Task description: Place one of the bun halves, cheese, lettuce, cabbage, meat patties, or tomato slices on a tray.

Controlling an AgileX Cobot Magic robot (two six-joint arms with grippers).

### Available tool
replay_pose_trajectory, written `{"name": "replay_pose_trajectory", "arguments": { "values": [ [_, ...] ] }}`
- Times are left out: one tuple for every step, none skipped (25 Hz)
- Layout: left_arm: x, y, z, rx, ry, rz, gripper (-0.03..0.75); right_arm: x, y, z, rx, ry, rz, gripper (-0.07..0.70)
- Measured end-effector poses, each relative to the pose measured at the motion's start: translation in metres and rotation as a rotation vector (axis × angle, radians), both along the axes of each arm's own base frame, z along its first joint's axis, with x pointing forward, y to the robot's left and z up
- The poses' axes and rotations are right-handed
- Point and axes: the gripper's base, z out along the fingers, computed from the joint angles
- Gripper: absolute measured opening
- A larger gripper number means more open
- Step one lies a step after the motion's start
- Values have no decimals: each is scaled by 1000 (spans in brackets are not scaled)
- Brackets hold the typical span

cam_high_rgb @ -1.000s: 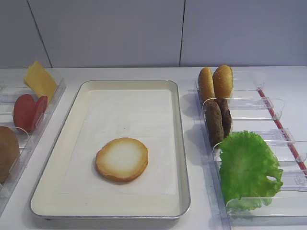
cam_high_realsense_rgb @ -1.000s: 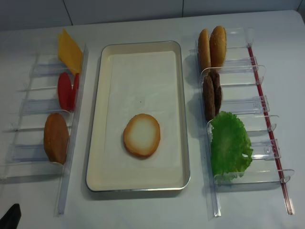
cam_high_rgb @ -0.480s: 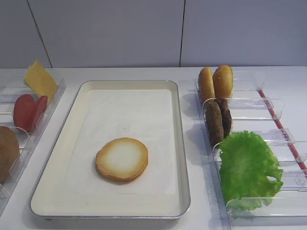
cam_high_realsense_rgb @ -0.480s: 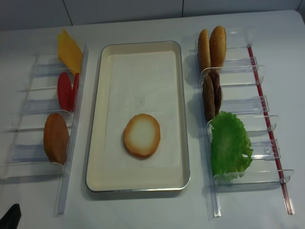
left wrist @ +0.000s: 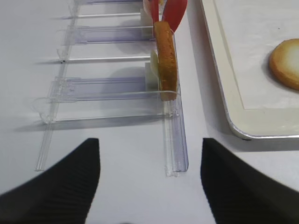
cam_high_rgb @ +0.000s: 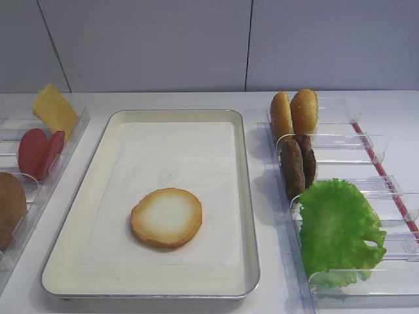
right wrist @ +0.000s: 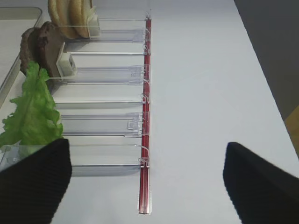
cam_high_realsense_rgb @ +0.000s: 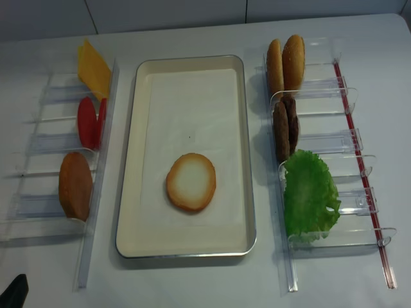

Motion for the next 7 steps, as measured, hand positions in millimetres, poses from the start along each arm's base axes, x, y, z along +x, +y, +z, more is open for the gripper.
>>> {"name": "replay_pose_trajectory", "arguments": {
  "values": [
    [0,0,0,0,0,0,433,0,0,0,0,0,0,661],
    [0,0,0,0,0,0,433,0,0,0,0,0,0,661],
    [0,0,0,0,0,0,433,0,0,0,0,0,0,661],
    [0,0,0,0,0,0,433,0,0,0,0,0,0,661],
    [0,0,0,0,0,0,433,0,0,0,0,0,0,661],
    [0,0,0,0,0,0,433,0,0,0,0,0,0,661],
    [0,0,0,0,0,0,433,0,0,0,0,0,0,661]
  ]
}}
